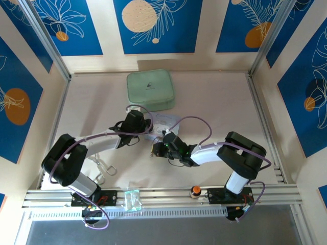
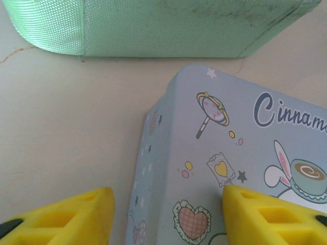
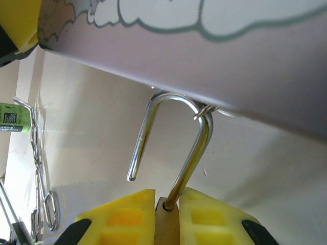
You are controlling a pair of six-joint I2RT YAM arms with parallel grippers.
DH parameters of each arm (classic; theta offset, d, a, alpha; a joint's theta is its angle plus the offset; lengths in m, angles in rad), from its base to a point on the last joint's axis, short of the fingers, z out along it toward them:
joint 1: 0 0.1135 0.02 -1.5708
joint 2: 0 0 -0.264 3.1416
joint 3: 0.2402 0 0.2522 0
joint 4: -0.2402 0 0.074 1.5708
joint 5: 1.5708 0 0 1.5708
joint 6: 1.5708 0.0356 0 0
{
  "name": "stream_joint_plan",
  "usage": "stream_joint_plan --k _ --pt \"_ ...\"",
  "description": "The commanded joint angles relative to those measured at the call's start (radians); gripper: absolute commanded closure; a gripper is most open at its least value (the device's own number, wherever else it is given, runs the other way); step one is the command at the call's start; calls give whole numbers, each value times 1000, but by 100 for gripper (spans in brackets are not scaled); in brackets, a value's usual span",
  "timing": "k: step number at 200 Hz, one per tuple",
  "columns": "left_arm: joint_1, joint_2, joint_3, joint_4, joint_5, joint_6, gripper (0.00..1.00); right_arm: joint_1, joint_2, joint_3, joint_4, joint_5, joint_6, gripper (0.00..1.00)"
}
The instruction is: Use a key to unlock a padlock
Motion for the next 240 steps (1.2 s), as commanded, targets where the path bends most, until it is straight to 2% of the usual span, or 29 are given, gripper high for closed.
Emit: stream_joint_plan --k 1,27,33,62,87,109,118,149,162,185,240 --pt "-2 28 -73 -112 12 -22 45 -8 84 -70 -211 53 137 87" --pt "-14 23 -99 -114 30 -40 48 -9 96 -83 -191 69 154 87" --pt "-20 19 -106 -113 28 -46 51 -13 98 -92 -171 65 163 88" --pt "-42 9 -138 -98 52 -88 52 -26 95 -144 -63 73 217 87" --pt "-70 12 -142 -99 52 -113 57 -33 109 -167 4 90 256 87" --pt "-91 9 -139 -115 31 -128 59 -28 138 -150 12 116 276 87" --pt "-94 7 -142 -115 29 -138 64 -27 149 -146 16 130 284 88" --pt "-101 10 -146 -112 32 -161 66 -32 182 -157 59 156 316 88" --pt "-105 10 -151 -108 33 -171 70 -31 184 -163 62 174 335 88" --pt "-112 8 -153 -115 32 -176 71 -31 180 -163 58 193 340 90" --pt "-140 -24 -161 -132 32 -206 72 -33 67 -160 -98 267 321 90"
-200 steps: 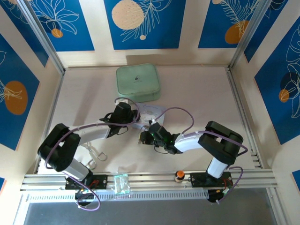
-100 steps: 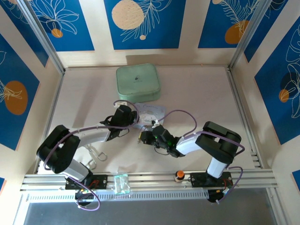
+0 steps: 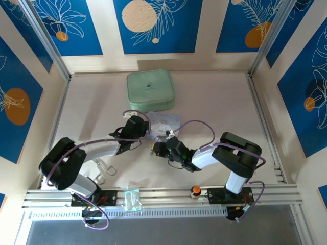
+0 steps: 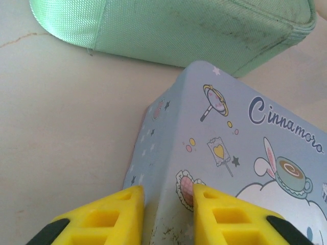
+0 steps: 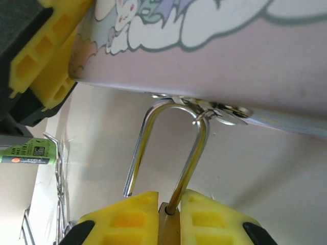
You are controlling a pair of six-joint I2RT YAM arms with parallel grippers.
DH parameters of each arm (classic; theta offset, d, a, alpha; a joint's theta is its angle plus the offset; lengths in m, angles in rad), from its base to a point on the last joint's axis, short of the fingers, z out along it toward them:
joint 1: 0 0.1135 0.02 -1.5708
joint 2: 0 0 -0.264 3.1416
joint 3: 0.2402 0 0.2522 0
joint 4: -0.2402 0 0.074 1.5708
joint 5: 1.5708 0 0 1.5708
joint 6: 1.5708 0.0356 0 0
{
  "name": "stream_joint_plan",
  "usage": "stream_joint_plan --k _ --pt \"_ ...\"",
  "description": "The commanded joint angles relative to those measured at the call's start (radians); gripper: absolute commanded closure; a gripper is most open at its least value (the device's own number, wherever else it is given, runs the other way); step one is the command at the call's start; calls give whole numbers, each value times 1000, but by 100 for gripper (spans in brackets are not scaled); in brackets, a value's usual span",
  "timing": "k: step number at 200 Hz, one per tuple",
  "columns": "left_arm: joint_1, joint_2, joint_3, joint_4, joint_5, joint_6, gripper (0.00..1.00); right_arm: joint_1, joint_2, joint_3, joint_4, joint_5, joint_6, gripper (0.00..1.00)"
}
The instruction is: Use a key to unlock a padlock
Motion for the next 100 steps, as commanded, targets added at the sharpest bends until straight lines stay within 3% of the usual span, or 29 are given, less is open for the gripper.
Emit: stream_joint_plan --k 1,38,74,88,100 --pt "-66 22 -67 -245 120 -30 72 -54 29 -64 -357 147 230 90" --pt "-92 12 -56 -251 120 -42 72 -73 -7 -53 -404 149 194 91" --pt "-102 -4 -28 -275 113 -30 72 -72 46 -63 -330 105 202 91" --pt "-99 -30 24 -328 89 30 64 -68 52 -74 -317 90 202 91" --pt "-93 -42 92 -389 72 90 49 -60 50 -98 -294 87 208 91"
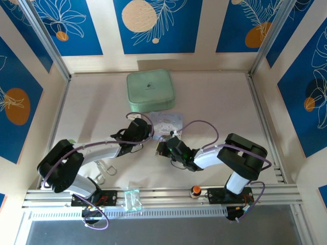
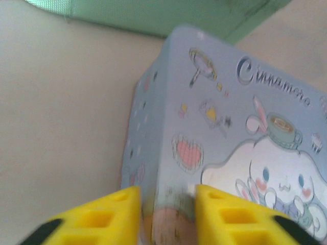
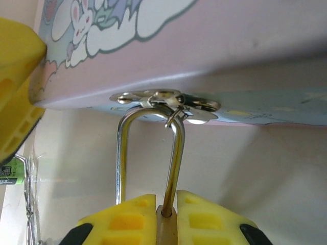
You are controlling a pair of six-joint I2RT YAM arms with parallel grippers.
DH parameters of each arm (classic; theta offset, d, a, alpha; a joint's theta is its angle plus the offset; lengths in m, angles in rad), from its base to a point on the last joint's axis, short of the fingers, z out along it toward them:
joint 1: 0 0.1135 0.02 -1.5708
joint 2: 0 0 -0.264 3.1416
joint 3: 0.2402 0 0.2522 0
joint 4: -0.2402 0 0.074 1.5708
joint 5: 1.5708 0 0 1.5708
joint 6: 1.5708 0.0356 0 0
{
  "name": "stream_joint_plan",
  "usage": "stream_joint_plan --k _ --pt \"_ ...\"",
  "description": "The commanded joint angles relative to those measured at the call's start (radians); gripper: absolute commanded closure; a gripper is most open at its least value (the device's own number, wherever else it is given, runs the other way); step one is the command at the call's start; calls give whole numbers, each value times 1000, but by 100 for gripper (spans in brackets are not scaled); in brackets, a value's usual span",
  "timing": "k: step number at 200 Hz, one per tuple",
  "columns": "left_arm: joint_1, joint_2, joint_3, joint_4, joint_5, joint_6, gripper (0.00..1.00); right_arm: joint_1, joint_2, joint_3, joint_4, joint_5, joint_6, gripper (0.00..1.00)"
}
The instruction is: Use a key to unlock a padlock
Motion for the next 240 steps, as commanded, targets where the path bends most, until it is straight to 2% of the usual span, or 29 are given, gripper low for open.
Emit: stream_joint_plan --k 1,12,23,39,59,83,105,122,151,163,177,196,240 --pt "-31 -11 71 -284 64 98 47 -50 91 -91 -186 21 190 91" --pt "-25 -9 127 -309 69 150 32 -47 95 -97 -190 13 183 91" --pt "-21 3 172 -319 83 186 25 -46 103 -96 -197 5 167 91" --pt "0 50 240 -342 100 248 22 -50 120 -103 -178 -7 159 91" --pt "20 136 336 -426 6 301 18 -69 147 -126 -108 -46 161 91" --pt "54 242 373 -335 86 364 12 -83 177 -129 -73 -81 148 91" --pt "56 320 412 -337 87 376 17 -85 187 -142 -59 -90 148 91" --pt "56 330 384 -303 68 362 33 -88 179 -157 -52 -88 146 91" --pt "55 341 327 -306 93 281 46 -98 127 -165 -130 -56 149 91" --pt "44 338 295 -307 98 234 49 -89 75 -145 -239 2 158 91" --pt "18 327 267 -314 90 204 51 -64 16 -111 -377 87 179 98" --pt "-21 314 250 -334 84 151 52 -35 -13 -67 -444 160 189 100" --pt "-68 290 218 -340 110 37 53 -43 44 -60 -300 152 246 100"
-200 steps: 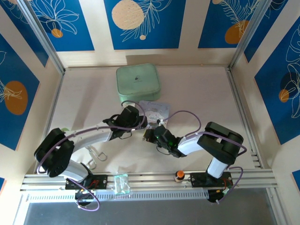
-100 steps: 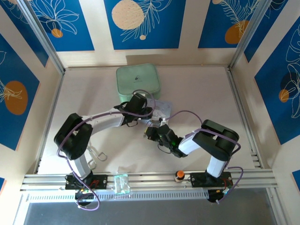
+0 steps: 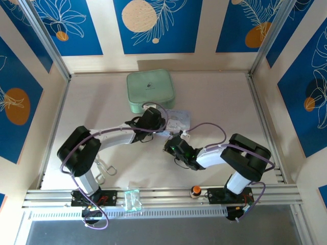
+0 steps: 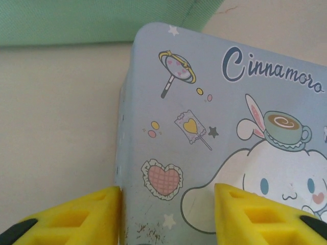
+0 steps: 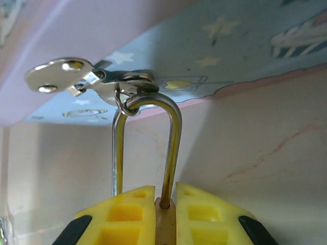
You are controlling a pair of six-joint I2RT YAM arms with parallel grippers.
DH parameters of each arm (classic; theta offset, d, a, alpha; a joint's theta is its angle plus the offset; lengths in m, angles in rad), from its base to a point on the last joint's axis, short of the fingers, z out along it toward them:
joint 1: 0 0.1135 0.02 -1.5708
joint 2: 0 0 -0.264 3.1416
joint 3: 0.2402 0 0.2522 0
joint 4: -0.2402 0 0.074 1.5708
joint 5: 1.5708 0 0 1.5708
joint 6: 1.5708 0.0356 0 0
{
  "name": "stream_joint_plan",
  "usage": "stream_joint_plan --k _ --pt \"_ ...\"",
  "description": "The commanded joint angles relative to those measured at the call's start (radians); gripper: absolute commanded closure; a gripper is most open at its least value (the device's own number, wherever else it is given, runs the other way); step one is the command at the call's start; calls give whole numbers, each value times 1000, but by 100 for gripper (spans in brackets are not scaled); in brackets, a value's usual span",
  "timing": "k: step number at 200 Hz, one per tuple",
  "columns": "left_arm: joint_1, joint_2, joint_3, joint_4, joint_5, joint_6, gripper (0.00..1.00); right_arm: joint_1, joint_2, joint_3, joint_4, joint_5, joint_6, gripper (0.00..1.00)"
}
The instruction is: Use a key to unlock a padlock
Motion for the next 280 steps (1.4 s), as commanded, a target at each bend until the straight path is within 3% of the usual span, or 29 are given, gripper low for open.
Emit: stream_joint_plan --k 1,65,85,185,243,280 --pt "-46 42 -80 -213 72 -65 53 -5 84 -48 -172 21 64 100" --pt "-82 -6 -175 -179 18 -182 54 -61 66 -151 -72 7 140 100" --pt "-82 22 -176 -184 -12 -178 55 -87 80 -161 4 -14 118 100" --pt "-82 95 -186 -190 -61 -164 58 -192 -45 -194 4 -31 74 100" --pt "-80 102 -190 -186 -63 -164 59 -249 -49 -200 98 -88 106 100" --pt "-80 106 -187 -192 -64 -158 59 -298 8 -202 256 -156 122 100"
